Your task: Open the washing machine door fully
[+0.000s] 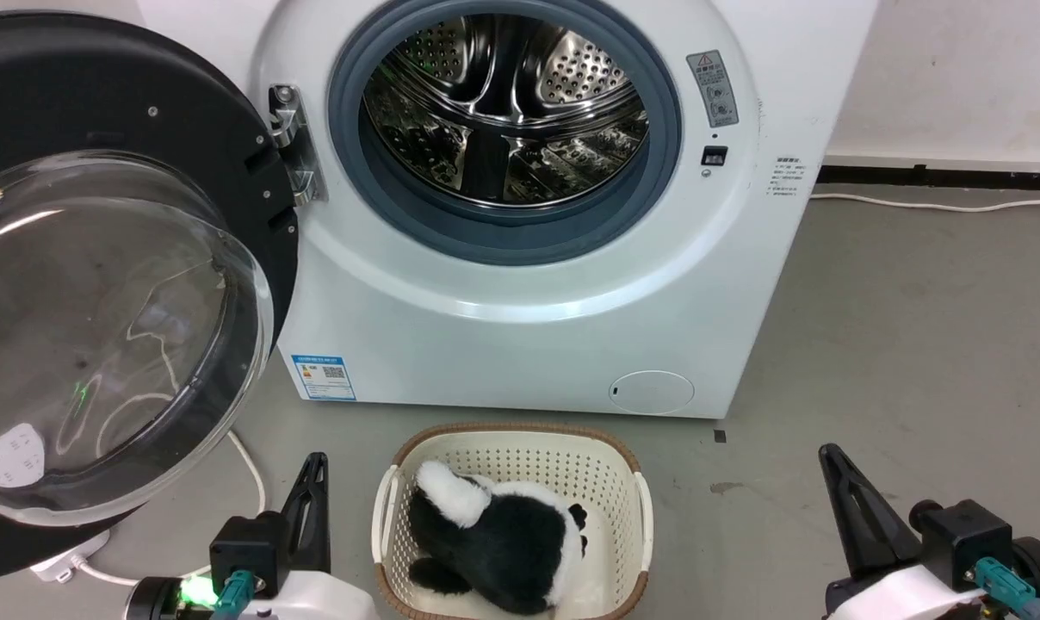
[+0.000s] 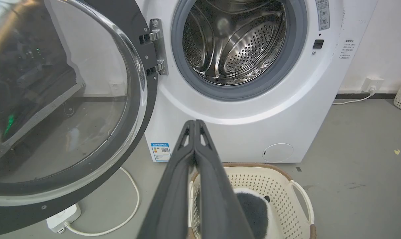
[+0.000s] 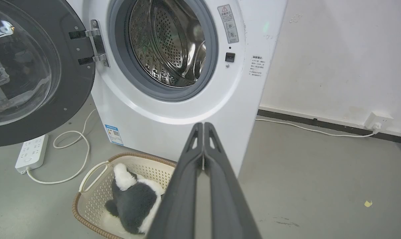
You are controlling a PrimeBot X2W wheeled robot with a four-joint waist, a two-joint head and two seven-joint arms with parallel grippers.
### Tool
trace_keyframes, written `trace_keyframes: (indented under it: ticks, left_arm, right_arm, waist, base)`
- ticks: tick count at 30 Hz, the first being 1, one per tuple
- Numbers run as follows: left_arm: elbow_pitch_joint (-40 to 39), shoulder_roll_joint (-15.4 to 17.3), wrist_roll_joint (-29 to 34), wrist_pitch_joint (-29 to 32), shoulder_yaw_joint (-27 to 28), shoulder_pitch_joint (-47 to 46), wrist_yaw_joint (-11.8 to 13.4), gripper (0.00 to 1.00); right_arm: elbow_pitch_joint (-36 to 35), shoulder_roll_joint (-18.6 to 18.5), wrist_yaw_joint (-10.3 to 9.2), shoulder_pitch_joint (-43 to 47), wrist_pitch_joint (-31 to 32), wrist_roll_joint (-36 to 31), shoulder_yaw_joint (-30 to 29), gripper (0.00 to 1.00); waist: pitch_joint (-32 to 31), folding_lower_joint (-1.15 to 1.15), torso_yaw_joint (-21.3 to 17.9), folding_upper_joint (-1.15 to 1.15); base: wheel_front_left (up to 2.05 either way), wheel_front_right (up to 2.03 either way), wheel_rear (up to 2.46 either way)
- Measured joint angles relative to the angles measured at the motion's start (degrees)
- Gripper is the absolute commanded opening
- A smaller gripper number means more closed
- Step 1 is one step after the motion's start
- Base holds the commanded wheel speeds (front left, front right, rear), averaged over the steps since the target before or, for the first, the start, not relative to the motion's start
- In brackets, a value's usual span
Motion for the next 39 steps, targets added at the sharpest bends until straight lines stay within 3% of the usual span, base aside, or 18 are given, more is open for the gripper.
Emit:
trace_keyframes:
  ticks: [39]
  left_arm:
    - [-1.5, -1.5, 2.5, 4.6, 4.0, -1.2, -3.8, 0.0]
  right_arm:
    - [-0.1, 0.0, 0.0, -1.7, 4.6, -0.6, 0.8, 0.0]
  waist:
    - [0.7, 0.0, 1.1, 0.0]
  base:
    - [0.0, 0.0, 0.0]
